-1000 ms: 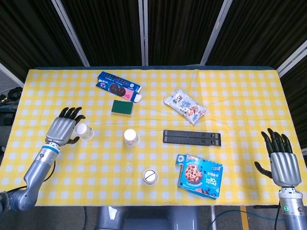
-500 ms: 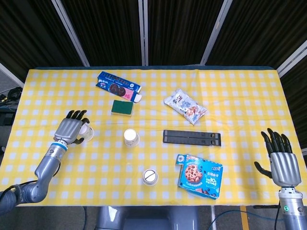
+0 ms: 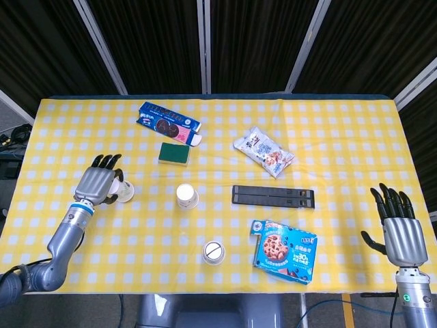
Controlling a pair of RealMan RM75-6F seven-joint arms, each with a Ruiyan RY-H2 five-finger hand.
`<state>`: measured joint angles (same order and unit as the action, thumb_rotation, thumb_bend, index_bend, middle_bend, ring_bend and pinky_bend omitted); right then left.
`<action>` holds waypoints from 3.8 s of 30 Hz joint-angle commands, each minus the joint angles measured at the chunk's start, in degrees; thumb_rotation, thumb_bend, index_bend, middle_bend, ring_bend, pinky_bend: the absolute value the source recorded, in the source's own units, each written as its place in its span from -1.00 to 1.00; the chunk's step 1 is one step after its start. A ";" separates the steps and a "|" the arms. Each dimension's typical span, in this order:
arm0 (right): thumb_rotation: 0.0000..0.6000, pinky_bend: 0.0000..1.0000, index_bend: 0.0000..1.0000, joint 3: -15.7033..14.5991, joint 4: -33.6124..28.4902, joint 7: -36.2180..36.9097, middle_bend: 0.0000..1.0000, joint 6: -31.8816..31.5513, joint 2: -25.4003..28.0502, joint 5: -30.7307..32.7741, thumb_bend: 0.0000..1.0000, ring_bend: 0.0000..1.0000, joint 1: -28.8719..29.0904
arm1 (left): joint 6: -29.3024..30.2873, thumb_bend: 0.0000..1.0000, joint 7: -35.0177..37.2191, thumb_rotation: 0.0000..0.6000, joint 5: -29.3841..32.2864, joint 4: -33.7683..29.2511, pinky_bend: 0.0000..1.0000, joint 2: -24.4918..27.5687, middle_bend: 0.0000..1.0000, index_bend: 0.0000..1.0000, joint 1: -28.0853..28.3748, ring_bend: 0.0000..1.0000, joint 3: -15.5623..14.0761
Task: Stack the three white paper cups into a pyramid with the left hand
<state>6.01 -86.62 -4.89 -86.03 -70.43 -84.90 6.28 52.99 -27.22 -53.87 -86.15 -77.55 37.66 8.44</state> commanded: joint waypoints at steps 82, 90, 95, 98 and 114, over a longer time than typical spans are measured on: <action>1.00 -1.00 -0.93 0.49 -2.10 5.10 -1.00 -3.23 2.92 -1.28 -0.80 -1.00 -1.52 | -1.70 -0.80 -5.40 1.00 -23.67 -15.18 -1.00 -9.51 -1.00 -0.75 12.90 -1.00 -7.48; 1.00 -1.00 -0.92 0.73 -2.21 5.90 -1.00 -3.09 3.29 -0.80 -0.80 -1.00 -1.62 | -3.48 -0.80 -7.76 1.00 -22.72 -15.00 -1.00 -10.81 -1.00 -0.75 13.74 -1.00 -7.85; 1.00 -1.00 -0.92 0.83 -2.27 6.17 -1.00 -2.97 3.48 -0.53 -0.80 -1.00 -1.67 | -4.33 -0.80 -8.67 1.00 -21.47 -14.56 -1.00 -11.64 -1.00 -0.71 14.23 -1.00 -7.64; 1.00 -1.00 -0.91 0.94 -2.25 6.29 -1.00 -2.97 3.57 -0.38 -0.80 -1.00 -1.69 | -4.63 -0.79 -9.32 1.00 -20.84 -14.28 -1.00 -12.27 -1.00 -0.65 14.46 -1.00 -7.63; 1.00 -1.00 -0.91 0.93 -2.30 6.53 -1.00 -2.92 3.69 -0.40 -0.80 -1.00 -1.77 | -4.85 -0.54 -10.21 1.00 -18.57 -13.93 -1.00 -13.42 -1.00 -0.11 14.71 -1.00 -7.82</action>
<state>6.94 -88.92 1.64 -88.95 -66.74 -85.30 4.51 48.04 -37.55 -72.36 -99.98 -91.12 52.40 0.61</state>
